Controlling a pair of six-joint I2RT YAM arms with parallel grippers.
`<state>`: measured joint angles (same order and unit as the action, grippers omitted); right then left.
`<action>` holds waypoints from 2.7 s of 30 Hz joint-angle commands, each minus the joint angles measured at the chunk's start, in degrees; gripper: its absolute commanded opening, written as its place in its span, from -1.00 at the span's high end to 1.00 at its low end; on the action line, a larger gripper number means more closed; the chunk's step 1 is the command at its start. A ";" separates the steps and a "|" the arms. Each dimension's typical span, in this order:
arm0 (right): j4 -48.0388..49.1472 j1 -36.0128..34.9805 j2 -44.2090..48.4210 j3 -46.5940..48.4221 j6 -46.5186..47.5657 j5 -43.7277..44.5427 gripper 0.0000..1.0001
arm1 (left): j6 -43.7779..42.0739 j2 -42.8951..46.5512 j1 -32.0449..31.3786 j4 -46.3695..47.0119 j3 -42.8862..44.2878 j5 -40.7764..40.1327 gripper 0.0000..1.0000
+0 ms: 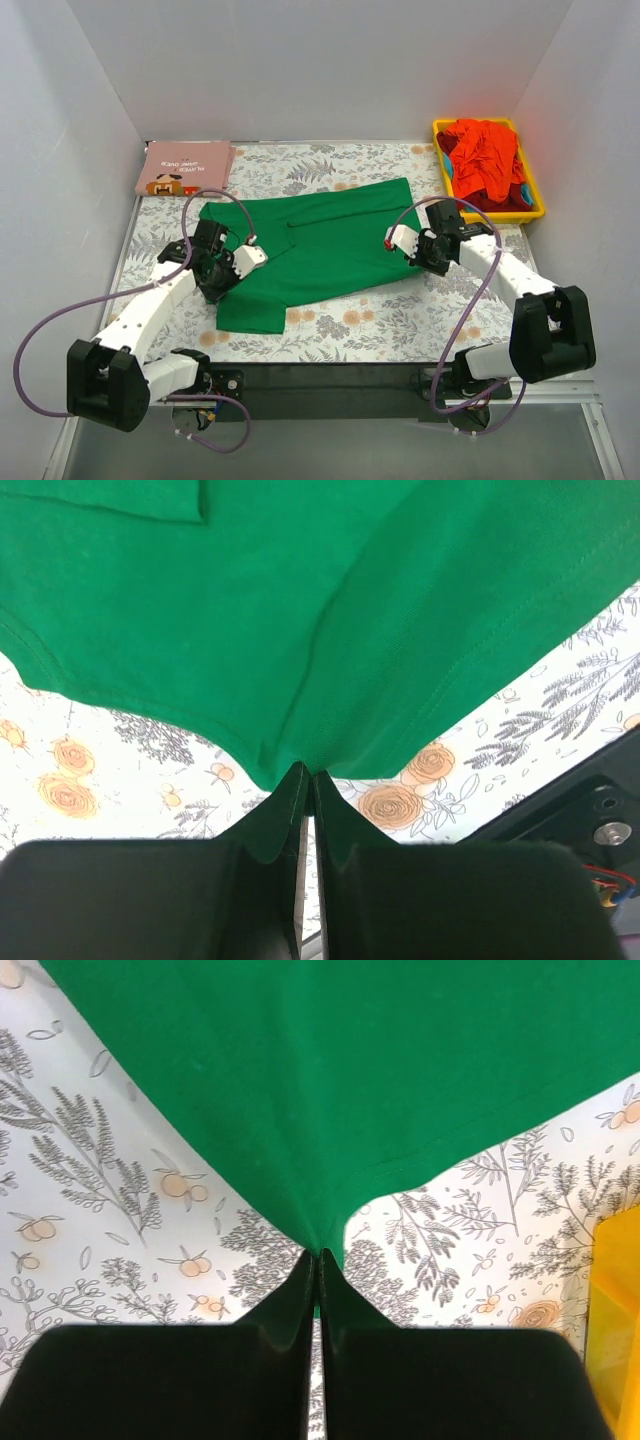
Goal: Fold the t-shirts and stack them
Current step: Fold the tshirt
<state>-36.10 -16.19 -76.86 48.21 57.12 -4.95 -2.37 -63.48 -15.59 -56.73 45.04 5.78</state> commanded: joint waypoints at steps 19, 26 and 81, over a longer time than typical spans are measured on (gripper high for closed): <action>-3.72 4.58 -18.14 20.34 4.66 -1.91 0.97 | -2.81 -21.23 11.64 6.54 20.52 6.26 1.00; -4.16 5.20 -22.98 25.00 4.84 -1.73 0.97 | -2.29 -24.76 12.34 8.04 23.69 6.61 1.00; -3.90 5.90 -36.78 37.75 2.82 -1.55 0.97 | -1.94 -32.76 14.98 17.44 21.85 4.41 1.00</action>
<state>-39.09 -10.90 -112.92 84.12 59.13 -6.85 -4.05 -96.25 -1.08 -40.64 66.70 10.50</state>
